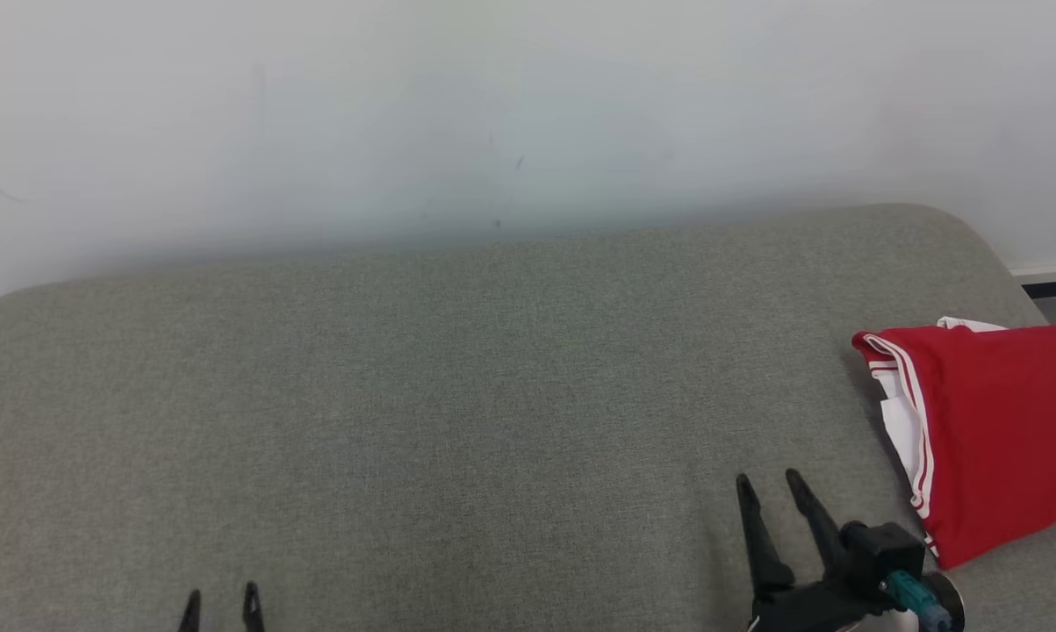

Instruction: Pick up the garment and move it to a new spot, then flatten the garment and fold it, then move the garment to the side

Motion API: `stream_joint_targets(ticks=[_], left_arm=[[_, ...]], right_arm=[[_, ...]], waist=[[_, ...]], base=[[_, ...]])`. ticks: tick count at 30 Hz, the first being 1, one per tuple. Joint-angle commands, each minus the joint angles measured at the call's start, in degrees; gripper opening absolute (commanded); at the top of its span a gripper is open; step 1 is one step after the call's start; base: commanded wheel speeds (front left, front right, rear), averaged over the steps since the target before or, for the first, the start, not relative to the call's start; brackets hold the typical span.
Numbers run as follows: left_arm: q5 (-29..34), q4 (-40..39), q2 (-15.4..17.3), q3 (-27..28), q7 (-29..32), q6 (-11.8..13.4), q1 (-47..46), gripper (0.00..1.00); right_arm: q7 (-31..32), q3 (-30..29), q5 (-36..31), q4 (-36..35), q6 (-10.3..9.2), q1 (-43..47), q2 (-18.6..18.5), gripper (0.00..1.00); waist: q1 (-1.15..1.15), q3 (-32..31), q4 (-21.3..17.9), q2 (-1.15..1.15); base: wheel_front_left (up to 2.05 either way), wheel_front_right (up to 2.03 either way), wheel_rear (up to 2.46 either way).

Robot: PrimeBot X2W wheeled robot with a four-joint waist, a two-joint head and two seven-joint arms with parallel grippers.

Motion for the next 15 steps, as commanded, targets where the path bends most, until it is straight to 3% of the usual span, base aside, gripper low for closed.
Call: stream_joint_targets(ticks=[1,4,15], left_arm=[[-0.1,0.2,0.0,0.1,0.1,0.0,-0.1,0.00],[-0.8,1.7,-0.2,0.3,0.7,-0.1,0.0,0.00],[-13.9,1.3,-0.1,0.9,4.0,-1.3,-1.9,0.00]], right_arm=[[0.1,-0.1,0.1,0.2,0.00,0.0,0.0,0.00],[0.6,-0.4,0.8,1.4,0.00,0.7,0.0,0.00],[3.9,-1.7,13.6,-0.6,-0.01,0.7,0.0,0.00]], waist=[[0.00,0.0,0.0,0.00],[0.00,0.0,0.0,0.00],[0.00,0.1,0.3,0.00]], base=[[0.00,0.00,0.00],[0.00,0.00,0.00],[0.00,0.00,0.00]])
